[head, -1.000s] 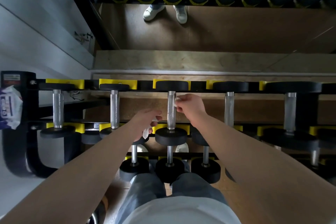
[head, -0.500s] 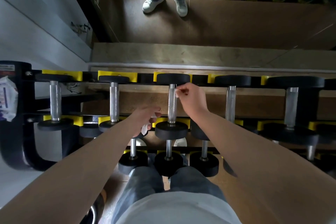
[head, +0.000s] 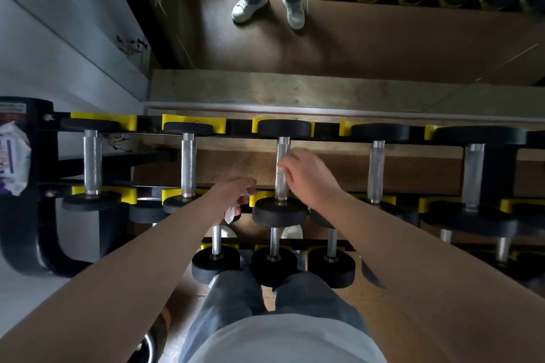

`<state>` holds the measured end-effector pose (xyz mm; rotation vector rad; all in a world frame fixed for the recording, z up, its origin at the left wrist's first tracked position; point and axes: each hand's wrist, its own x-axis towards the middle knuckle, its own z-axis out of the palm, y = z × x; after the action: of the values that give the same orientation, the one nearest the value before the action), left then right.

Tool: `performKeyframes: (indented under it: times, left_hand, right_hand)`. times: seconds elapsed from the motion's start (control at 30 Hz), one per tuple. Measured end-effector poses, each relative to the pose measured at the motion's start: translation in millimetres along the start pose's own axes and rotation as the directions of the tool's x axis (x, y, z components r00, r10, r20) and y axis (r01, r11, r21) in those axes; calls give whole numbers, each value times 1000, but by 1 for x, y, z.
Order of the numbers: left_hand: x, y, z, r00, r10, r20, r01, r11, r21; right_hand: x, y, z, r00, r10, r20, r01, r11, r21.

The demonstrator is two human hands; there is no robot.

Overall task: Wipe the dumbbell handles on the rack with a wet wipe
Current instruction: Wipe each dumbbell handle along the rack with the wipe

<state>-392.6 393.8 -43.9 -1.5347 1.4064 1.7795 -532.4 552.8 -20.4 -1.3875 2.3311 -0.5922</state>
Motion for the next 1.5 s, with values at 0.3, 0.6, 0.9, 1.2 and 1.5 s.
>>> performKeyframes:
  times: [0.3,0.6,0.9,1.2,1.5]
  left_hand:
    - [-1,0,-8,1000,-27,1,27,999,39]
    - [10,0,-10,999,-31,25,30,999,41]
    - [10,-9,-19,997,-31,65,29,999,26]
    - [3,-6,-27,992,18,126,-20,1000,15]
    - [-3,-7,-16,993,-5,118,-3,998,64]
  right_hand:
    - [0,-6,11,1000,-17,14,18,996,-85]
    - [1,-12,5,950,-135,280,195,960,-199]
    - [4,-24,21,922,-15,386,142,943,-302]
    - [30,-27,1,990,68,126,-8,906,-424]
    - [-16,-18,5,954,-53,297,128,962,-242]
